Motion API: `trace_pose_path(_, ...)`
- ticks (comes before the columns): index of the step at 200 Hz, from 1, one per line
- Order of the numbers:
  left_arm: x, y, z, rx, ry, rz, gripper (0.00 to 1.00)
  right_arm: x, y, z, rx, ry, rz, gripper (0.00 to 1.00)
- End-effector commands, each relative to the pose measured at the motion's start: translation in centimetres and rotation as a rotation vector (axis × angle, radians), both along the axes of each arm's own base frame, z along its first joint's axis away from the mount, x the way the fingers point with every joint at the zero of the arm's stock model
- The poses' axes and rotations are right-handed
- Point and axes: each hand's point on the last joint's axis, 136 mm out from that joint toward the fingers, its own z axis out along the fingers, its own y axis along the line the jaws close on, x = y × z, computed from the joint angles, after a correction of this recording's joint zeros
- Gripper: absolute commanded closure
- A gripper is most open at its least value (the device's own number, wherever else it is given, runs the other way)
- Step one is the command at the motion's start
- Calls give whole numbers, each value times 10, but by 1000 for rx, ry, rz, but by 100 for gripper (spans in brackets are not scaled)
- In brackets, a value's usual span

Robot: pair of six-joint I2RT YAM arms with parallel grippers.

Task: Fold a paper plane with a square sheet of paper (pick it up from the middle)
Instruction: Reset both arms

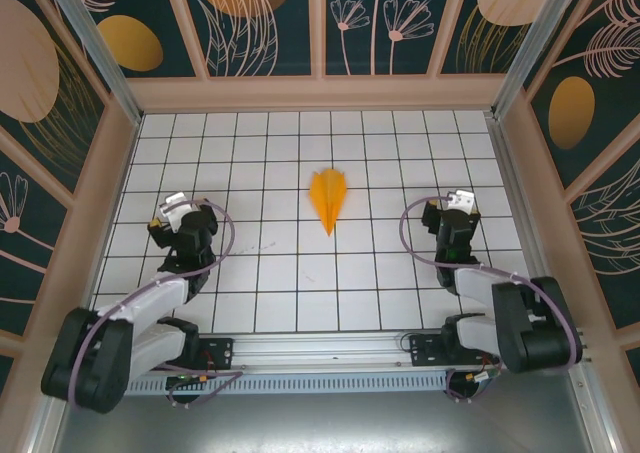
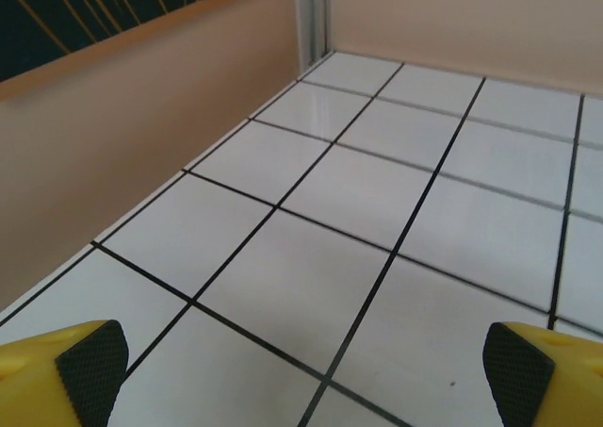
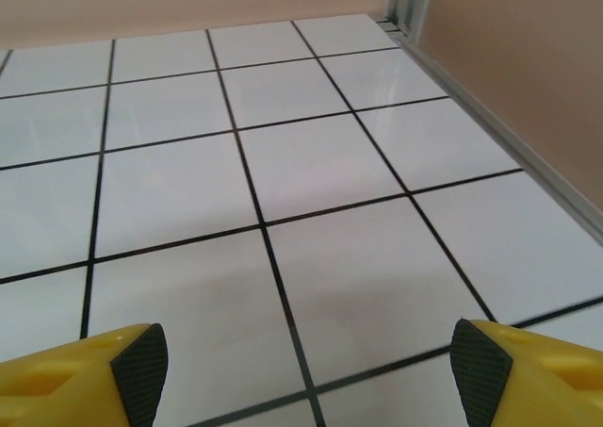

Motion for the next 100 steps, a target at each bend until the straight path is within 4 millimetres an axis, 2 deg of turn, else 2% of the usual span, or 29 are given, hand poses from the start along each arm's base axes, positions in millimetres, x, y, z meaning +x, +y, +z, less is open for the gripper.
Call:
trace_pose_path(1, 14, -5, 22, 43, -142, -49, 1, 18, 21, 37, 10, -178, 137, 19)
trace_pose_path(26, 19, -2, 30, 124, -177, -51, 1, 28, 29, 39, -28, -196, 198, 20)
trace_pose_path(36, 19, 0, 38, 106, -240, -70, 1, 27, 32, 39, -48, -216, 231, 20)
trace_pose_path(59, 24, 1, 41, 57, -300, -131, 1, 23, 26, 38, -28, -243, 226, 20)
trace_pose_path(80, 24, 0, 38, 52, -340, -186, 1, 15, 26, 42, -15, -277, 244, 20)
trace_pose_path(84, 25, -3, 31, 55, -328, -208, 1, 15, 25, 41, -10, -276, 247, 20)
trace_pose_path(100, 33, -15, 27, 67, -327, -298, 1, 16, 20, 39, 11, -276, 241, 20)
